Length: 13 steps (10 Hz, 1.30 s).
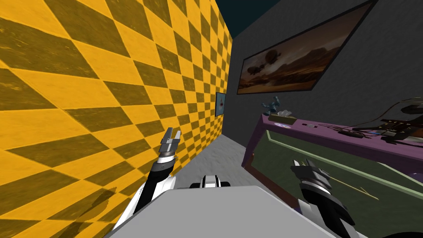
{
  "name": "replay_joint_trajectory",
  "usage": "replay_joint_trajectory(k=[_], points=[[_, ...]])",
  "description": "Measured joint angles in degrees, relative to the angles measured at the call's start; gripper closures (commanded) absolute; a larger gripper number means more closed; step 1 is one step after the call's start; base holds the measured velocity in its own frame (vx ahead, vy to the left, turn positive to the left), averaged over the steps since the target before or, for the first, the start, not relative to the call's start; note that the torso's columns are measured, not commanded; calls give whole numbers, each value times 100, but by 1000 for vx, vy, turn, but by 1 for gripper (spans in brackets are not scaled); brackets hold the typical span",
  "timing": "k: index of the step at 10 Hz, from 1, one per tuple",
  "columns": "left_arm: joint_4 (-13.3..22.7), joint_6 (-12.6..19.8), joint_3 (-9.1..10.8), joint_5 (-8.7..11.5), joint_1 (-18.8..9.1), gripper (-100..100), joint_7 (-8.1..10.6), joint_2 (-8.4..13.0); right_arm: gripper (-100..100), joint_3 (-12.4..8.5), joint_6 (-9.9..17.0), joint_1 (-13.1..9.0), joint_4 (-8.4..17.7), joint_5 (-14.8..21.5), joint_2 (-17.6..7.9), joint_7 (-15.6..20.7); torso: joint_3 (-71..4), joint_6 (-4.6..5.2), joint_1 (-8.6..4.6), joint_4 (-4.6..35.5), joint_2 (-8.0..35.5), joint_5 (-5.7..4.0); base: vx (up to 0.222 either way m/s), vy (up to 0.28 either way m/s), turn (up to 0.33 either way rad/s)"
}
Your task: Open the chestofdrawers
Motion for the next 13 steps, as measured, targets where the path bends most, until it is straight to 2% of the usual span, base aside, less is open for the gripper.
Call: replay_joint_trajectory(k=[8, 9, 13], points=[[0, 0, 0, 0, 0, 0, 0, 0, -100, -38, 887, 119, -438, -159, -600, -375, 11, -11, -9, -3, 8, -20, -14, 19, 25], [0, 0, 1, 0, 1, 0, 0, 0, 0, -39, 909, 120, -442, -162, -608, -385, 9, -10, -12, -4, 5, -22, 0, 0, 0], [0, 0, 1, 0, 1, 0, 0, 1, 0, -39, 907, 120, -442, -161, -607, -384, 11, -11, -9, -3, 8, -20, 0, 0, 0]])
